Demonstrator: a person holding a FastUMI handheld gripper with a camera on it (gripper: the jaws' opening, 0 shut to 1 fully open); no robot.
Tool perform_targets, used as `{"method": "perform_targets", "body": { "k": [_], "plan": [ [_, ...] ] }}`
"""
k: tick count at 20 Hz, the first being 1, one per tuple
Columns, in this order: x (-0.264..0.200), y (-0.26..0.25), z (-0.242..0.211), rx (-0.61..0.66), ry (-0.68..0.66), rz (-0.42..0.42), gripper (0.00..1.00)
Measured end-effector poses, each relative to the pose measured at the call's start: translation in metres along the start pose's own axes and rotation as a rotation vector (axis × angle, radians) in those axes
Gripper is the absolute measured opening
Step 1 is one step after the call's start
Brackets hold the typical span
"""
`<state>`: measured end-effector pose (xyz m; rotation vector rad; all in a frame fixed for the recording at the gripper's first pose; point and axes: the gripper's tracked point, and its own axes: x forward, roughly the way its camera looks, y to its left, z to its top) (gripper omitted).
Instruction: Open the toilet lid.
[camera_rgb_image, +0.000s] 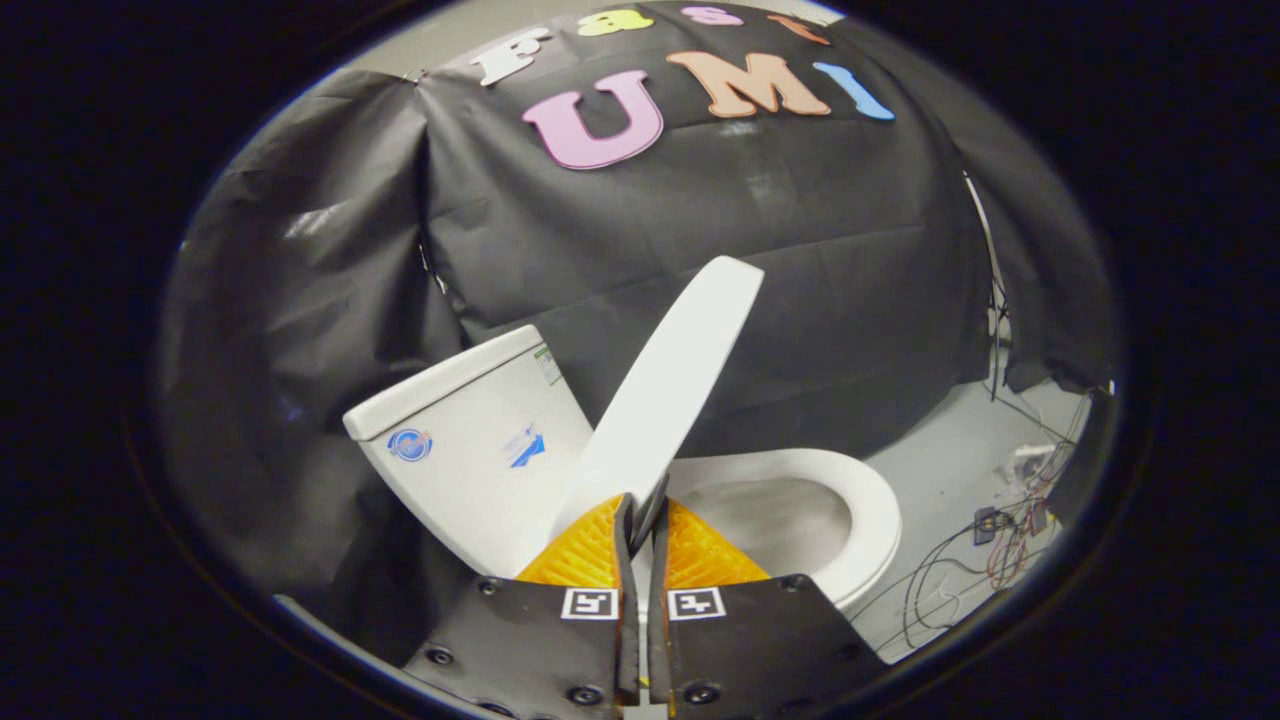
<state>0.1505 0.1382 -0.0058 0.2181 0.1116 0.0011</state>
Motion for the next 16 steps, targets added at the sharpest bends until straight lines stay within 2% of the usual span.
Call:
{"method": "perform_targets", "body": {
  "k": [5, 11, 16],
  "plan": [
    [0.000, 0.003, 0.003, -0.050, -0.034, -0.006, 0.04],
    [-0.001, 0.005, 0.007, -0.048, -0.081, -0.009, 0.04],
    [0.003, 0.024, 0.018, -0.098, -0.130, -0.002, 0.04]
  ]
}}
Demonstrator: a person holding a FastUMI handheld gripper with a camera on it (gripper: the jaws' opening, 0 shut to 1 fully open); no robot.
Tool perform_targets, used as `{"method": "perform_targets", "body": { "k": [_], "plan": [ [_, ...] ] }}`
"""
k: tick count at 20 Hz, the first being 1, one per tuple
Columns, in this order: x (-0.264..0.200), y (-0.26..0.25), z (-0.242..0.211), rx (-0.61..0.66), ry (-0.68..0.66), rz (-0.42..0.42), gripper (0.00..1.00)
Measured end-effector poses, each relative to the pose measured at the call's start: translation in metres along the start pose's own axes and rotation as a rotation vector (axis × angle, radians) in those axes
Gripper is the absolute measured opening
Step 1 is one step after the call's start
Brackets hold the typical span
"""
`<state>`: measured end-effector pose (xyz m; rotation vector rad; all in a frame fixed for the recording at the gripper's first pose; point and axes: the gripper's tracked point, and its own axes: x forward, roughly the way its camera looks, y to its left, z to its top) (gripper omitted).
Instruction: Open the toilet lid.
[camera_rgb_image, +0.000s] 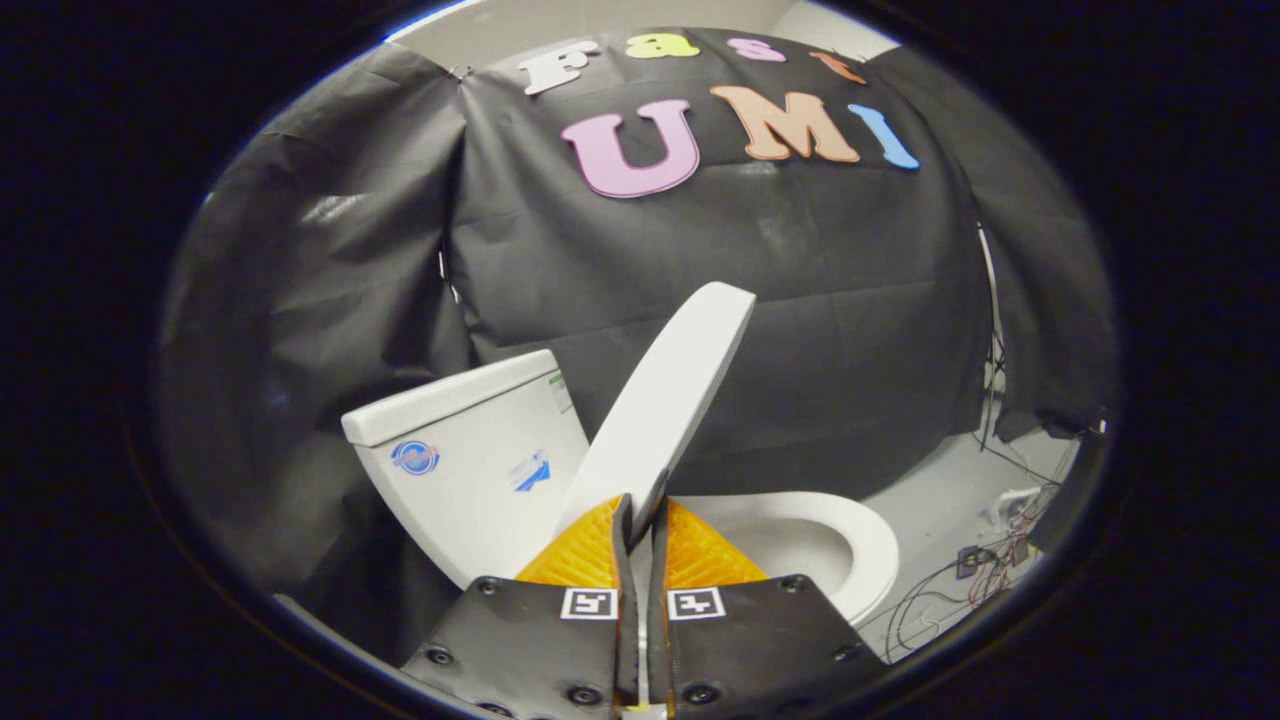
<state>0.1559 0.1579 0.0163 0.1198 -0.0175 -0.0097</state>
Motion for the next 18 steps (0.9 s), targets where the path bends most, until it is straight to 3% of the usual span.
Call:
{"method": "perform_targets", "body": {
  "k": [18],
  "plan": [
    [0.006, 0.034, 0.022, -0.044, -0.094, -0.042, 0.04]
  ]
}}
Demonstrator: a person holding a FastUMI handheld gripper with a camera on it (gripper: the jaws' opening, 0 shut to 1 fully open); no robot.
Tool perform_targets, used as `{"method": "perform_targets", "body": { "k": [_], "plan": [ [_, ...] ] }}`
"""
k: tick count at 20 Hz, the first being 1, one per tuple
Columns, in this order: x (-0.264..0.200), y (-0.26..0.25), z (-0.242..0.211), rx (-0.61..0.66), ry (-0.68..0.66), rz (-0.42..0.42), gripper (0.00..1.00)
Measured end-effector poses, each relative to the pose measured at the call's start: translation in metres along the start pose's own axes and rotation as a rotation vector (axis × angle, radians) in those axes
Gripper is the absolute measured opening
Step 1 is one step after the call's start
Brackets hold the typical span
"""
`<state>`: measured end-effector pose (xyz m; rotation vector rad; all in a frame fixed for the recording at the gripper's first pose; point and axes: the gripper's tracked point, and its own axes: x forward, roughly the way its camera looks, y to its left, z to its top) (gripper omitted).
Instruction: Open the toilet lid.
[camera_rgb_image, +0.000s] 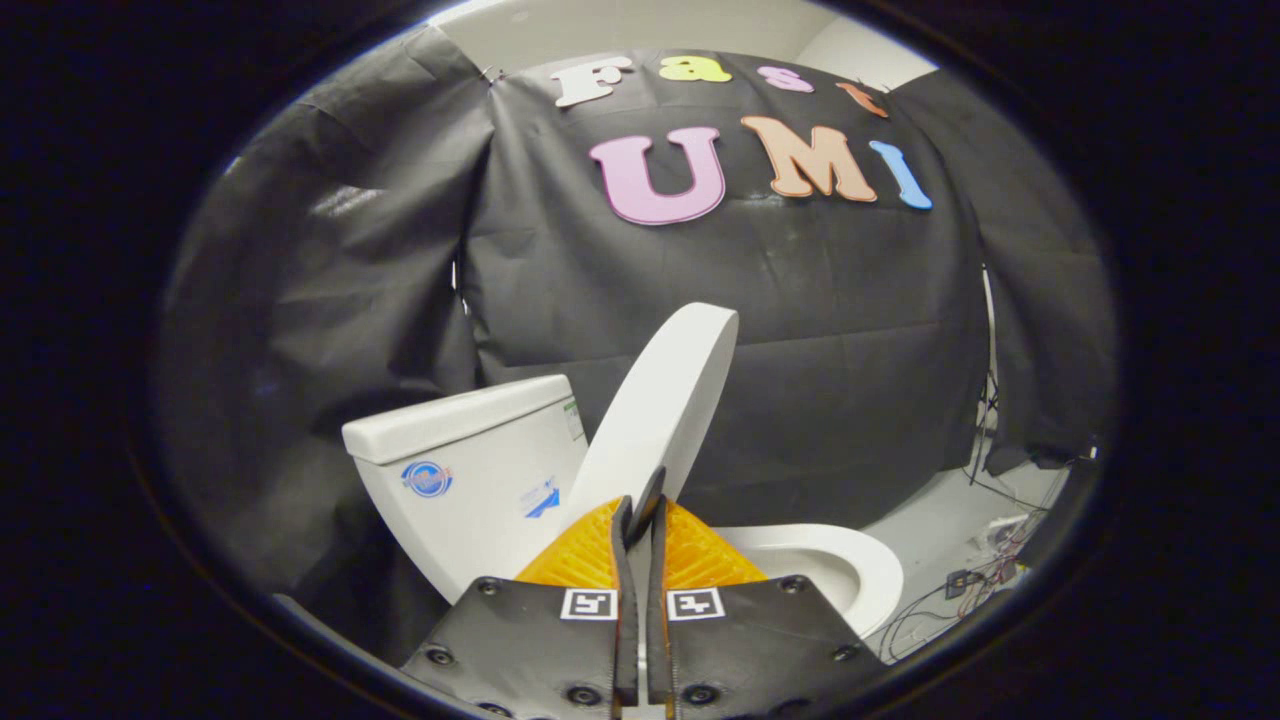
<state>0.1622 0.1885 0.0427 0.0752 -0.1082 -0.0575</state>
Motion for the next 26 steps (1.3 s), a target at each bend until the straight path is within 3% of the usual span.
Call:
{"method": "perform_targets", "body": {
  "k": [6, 16, 26],
  "plan": [
    [0.002, 0.012, 0.004, -0.012, -0.050, -0.047, 0.04],
    [0.008, 0.050, 0.016, -0.185, -0.113, -0.134, 0.04],
    [0.023, 0.104, 0.019, -0.231, -0.102, -0.155, 0.04]
  ]
}}
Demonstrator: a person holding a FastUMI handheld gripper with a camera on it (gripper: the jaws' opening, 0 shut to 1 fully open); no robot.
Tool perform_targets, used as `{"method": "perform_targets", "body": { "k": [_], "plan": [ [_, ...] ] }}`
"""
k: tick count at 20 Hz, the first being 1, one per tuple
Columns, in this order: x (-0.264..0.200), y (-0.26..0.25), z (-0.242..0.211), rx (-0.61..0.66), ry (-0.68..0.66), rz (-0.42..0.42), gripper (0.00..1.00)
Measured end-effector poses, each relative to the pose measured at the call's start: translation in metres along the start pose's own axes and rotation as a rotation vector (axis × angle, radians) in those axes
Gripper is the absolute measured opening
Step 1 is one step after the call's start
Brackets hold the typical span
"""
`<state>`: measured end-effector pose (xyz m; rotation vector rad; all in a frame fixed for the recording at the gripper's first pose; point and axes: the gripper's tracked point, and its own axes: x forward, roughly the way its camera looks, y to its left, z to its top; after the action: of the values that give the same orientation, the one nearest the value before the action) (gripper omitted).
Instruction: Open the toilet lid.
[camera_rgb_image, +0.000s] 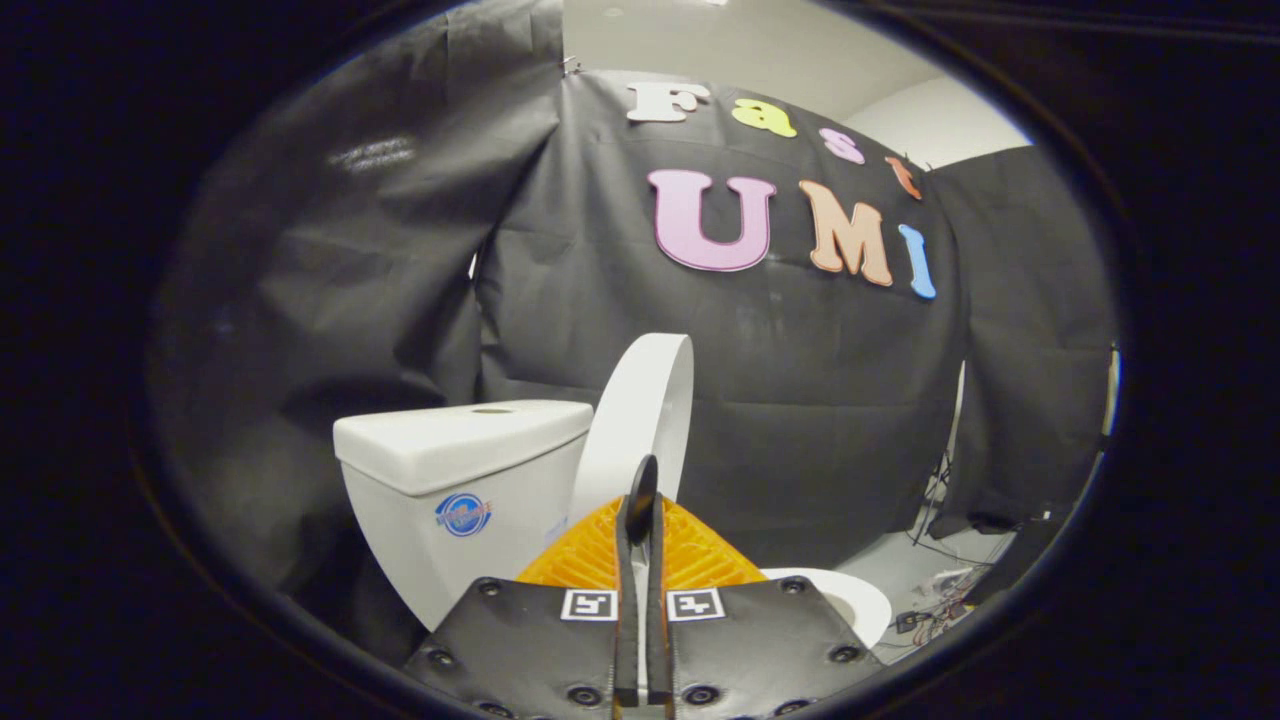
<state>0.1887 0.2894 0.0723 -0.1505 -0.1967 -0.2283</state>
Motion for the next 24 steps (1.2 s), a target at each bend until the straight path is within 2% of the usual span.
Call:
{"method": "perform_targets", "body": {
  "k": [4, 9, 15, 22, 24],
  "plan": [
    [0.003, 0.018, 0.000, 0.002, 0.003, 0.017, 0.04],
    [0.012, 0.046, 0.012, -0.062, 0.000, 0.047, 0.04],
    [0.013, 0.058, 0.012, -0.079, 0.008, 0.060, 0.04],
    [0.001, 0.083, 0.014, -0.082, 0.000, 0.146, 0.06],
    [-0.013, 0.090, 0.033, -0.061, -0.032, 0.188, 0.19]
  ]
}}
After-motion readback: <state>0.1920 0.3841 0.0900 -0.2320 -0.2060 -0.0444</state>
